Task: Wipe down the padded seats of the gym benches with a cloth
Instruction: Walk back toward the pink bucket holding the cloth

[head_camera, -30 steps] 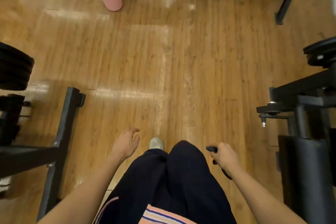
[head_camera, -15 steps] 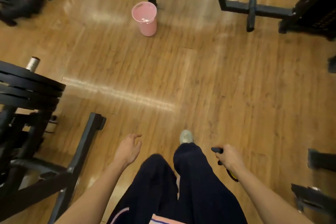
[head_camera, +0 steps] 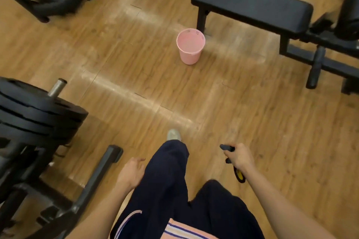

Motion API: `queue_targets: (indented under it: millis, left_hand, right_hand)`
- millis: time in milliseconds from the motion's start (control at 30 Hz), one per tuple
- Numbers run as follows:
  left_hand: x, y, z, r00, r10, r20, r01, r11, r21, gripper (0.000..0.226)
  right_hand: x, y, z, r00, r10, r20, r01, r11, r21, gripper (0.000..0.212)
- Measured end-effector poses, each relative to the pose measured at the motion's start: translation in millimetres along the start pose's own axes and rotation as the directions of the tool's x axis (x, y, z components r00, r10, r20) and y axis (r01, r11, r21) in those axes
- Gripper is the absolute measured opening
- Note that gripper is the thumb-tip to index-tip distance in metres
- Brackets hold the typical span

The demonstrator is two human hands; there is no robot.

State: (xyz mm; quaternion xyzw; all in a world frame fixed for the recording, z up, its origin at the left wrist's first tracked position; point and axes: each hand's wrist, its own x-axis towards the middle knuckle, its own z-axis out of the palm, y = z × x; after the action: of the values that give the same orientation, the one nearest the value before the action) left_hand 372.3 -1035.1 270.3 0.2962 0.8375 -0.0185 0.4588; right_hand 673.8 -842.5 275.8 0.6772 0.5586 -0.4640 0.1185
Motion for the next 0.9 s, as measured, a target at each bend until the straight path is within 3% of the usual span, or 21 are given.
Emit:
queue_targets:
  millis: [300, 500, 633, 700, 900]
  left_hand:
    - [125.8, 146.2, -155.1, 0.968, 0.25, 0.001, -0.25, 0.966, 0.069, 0.039]
    - [203.1, 268.9, -199.9, 0.903, 0.417, 0.109, -0.411, 0.909, -0.068, 0.044]
    - [242.8, 339.8, -223.5, 0.867, 0.423, 0.263, -0.372, 0.901, -0.223, 0.073]
    - [260.2, 367.6, -236.5, 0.846, 0.435, 0.308, -0.362, 0.893, -0.267, 0.083]
    - [314.2, 419.4, -278.7, 0.856, 0.493, 0.157, -0.395, 0.818, -0.417, 0.051]
  right_hand:
    - [80.5, -143.6, -50.6, 0.989, 0.132, -0.068, -0.112, 0.965, 0.238, 0.03]
    - [174.6, -250.0, -83.8, 0.982, 0.181, -0.06, -0.134, 0.879, 0.459, 0.026]
    - [230.0, -322.2, -109.1, 0.984, 0.162, -0.075, -0.094, 0.829, 0.552, 0.029]
    - [250.3, -355.0, -123.0, 0.981, 0.183, -0.062, -0.105, 0.775, 0.624, 0.026]
    - [305.6, -436.8, -142.2, 0.957, 0.286, 0.043, -0.189, 0.505, 0.842, 0.018]
